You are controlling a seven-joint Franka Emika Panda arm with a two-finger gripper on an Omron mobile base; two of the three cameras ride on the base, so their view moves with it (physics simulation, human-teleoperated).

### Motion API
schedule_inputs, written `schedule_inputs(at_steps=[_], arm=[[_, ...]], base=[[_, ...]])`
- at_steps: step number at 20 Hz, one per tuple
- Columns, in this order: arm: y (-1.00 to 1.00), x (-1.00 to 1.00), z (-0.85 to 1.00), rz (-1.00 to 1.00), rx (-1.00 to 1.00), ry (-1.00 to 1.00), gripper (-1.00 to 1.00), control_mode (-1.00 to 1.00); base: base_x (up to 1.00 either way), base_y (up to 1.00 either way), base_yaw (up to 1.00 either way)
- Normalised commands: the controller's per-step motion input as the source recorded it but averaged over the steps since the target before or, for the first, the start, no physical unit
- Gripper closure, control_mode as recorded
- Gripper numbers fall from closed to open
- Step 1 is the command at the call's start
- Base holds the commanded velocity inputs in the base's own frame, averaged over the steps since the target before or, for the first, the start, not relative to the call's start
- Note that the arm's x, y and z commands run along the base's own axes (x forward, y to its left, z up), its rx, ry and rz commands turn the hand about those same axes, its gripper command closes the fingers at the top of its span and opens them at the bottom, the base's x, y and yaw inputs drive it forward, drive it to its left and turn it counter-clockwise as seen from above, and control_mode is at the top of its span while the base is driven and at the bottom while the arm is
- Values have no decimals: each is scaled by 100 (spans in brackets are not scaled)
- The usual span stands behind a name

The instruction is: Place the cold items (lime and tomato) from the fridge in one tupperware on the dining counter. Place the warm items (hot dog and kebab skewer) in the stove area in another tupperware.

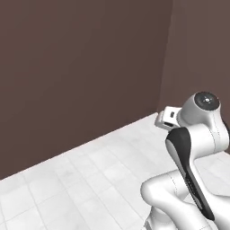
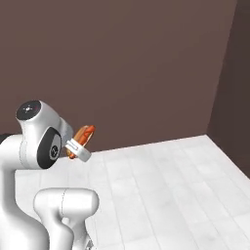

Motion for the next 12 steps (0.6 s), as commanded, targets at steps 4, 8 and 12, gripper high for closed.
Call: schedule_inputs(at_steps=[4, 8, 12], arm=[[0, 0, 0, 0, 0, 0, 100, 100], [0, 0, 0, 0, 0, 0, 100, 100], [0, 0, 0, 0, 0, 0, 100, 100]], base=[[100, 22, 53], [97, 3, 61], [91, 0, 66]])
